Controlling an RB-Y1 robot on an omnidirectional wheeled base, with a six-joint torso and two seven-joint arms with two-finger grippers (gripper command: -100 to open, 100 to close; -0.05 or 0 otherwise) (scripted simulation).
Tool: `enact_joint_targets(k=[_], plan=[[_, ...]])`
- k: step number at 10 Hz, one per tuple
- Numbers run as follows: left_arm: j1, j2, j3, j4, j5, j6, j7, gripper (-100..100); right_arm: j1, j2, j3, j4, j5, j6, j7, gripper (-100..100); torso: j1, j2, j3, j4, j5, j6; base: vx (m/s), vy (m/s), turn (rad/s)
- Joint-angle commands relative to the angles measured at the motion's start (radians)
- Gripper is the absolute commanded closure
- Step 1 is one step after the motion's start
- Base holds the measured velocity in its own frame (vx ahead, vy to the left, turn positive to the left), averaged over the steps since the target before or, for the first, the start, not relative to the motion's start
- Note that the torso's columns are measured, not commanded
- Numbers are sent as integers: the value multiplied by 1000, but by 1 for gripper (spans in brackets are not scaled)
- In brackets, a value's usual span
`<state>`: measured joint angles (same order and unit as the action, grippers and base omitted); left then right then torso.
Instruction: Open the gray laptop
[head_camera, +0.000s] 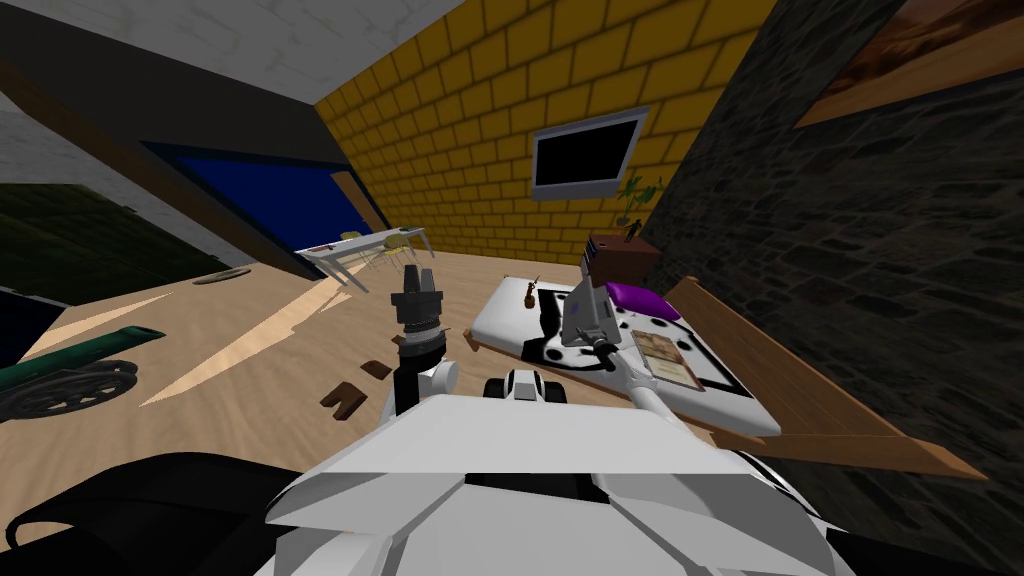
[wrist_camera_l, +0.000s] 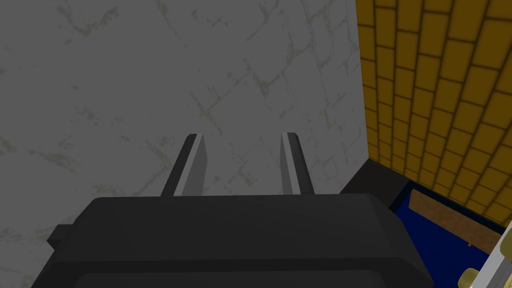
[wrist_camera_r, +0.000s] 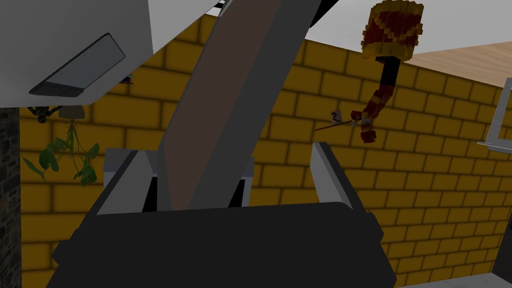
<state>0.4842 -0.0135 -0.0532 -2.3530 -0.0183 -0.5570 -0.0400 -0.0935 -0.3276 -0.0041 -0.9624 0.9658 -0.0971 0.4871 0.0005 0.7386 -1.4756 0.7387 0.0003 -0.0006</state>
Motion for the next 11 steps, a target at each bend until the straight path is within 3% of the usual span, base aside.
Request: enact_joint_targets(k=[1, 2, 5, 6, 9, 10, 11], plan=[[0, 0, 0, 0, 0, 0, 0, 0, -2, -1, 2, -2, 16, 6, -75, -100, 0, -1, 0, 0, 0, 0, 0, 0, 0], [0, 0, 0, 0, 0, 0, 0, 0, 5, -24, 40, -36, 65, 52, -106, -100, 0, -1, -1, -1, 0, 0, -22, -8, 60], [0, 0, 0, 0, 0, 0, 0, 0, 5, -24, 40, -36, 85, 52, -188, -100, 0, -1, 0, -1, 0, 1, -13, -7, 20], [0, 0, 0, 0, 0, 0, 0, 0, 11, -46, 78, -69, 133, 98, -218, -100, 0, -1, -1, -1, 0, 1, -24, -9, 73], [0, 0, 0, 0, 0, 0, 0, 0, 11, -46, 78, -69, 153, 98, -300, -100, 0, 0, 0, 0, 0, 1, -12, -6, 15], [0, 0, 0, 0, 0, 0, 0, 0, 18, -69, 115, -103, 201, 144, -336, -100, 0, -1, -1, -1, 0, 1, -20, -7, 83], [0, 0, 0, 0, 0, 0, 0, 0, 18, -69, 115, -103, 221, 144, -351, -100, 0, 0, 0, 0, 0, 0, -26, -10, 42]])
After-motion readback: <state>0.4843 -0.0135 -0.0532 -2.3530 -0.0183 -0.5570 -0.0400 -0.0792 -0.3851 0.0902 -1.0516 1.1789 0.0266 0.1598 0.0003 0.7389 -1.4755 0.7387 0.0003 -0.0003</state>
